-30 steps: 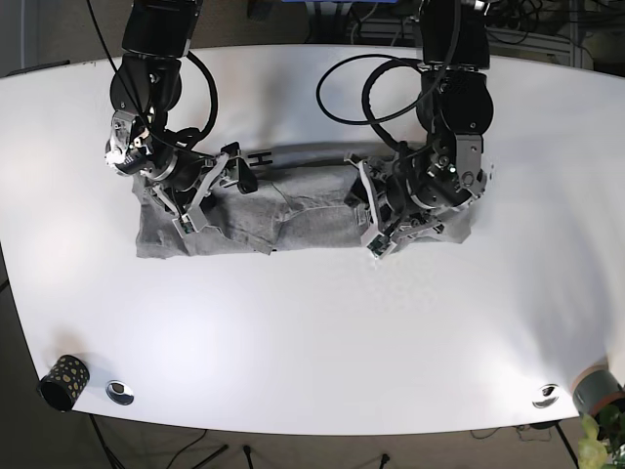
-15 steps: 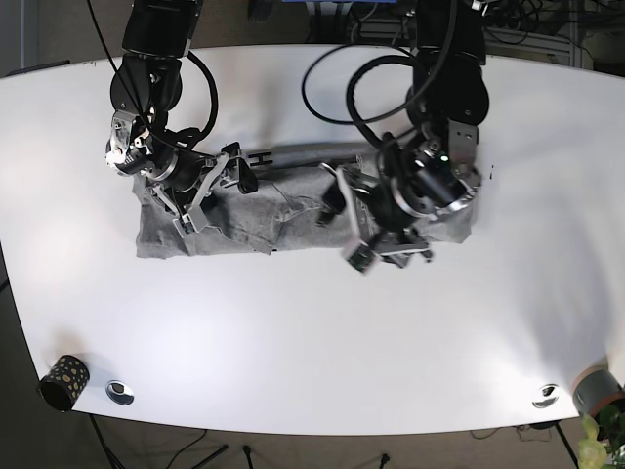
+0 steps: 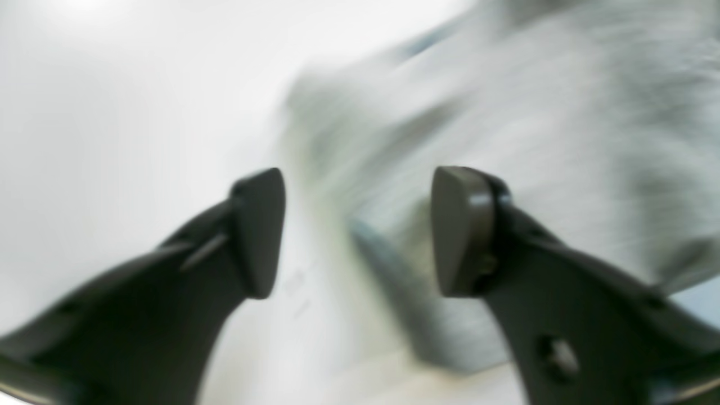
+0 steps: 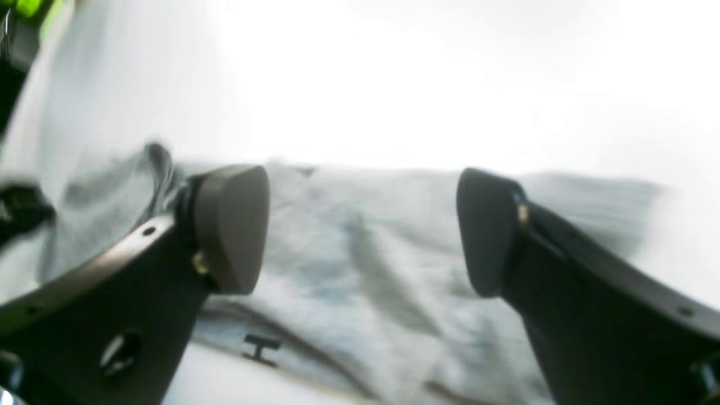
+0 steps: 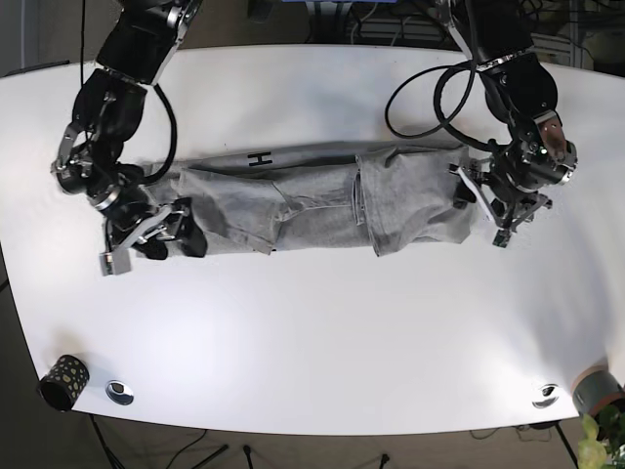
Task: Fold the T-shirt properly
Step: 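Regrasp both ends of the grey strip with both grippers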
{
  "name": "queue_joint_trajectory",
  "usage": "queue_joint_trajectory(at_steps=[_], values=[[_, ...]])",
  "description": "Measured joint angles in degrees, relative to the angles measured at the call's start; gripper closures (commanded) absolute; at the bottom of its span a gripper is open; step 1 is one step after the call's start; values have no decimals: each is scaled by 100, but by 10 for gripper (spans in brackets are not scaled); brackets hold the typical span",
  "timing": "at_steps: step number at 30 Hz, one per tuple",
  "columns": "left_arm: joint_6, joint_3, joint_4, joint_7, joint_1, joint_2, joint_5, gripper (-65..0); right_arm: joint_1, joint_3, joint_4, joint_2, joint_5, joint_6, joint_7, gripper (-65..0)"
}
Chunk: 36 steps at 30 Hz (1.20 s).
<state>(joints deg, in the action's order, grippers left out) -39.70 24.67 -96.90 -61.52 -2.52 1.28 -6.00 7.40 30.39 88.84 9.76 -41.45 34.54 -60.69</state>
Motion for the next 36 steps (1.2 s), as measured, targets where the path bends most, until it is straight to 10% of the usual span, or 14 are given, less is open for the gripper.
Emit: queue_joint_trajectory(at_steps=[8, 15, 26, 36], values=[[-24, 98, 752, 94, -254, -66, -111, -47, 385, 457, -1779, 914, -765, -7, -92, -490], [-22, 186, 1272, 90, -428, -98, -68, -33, 575, 459, -2927, 1360, -789, -4, 208, -490], [-22, 166, 1322, 109, -413, -245, -118, -33, 225, 52, -3486, 1377, -935, 4, 769, -488], [-22, 131, 1325, 107, -409, -256, -79, -36, -146, -345, -2498, 675, -951, 35, 741, -487]])
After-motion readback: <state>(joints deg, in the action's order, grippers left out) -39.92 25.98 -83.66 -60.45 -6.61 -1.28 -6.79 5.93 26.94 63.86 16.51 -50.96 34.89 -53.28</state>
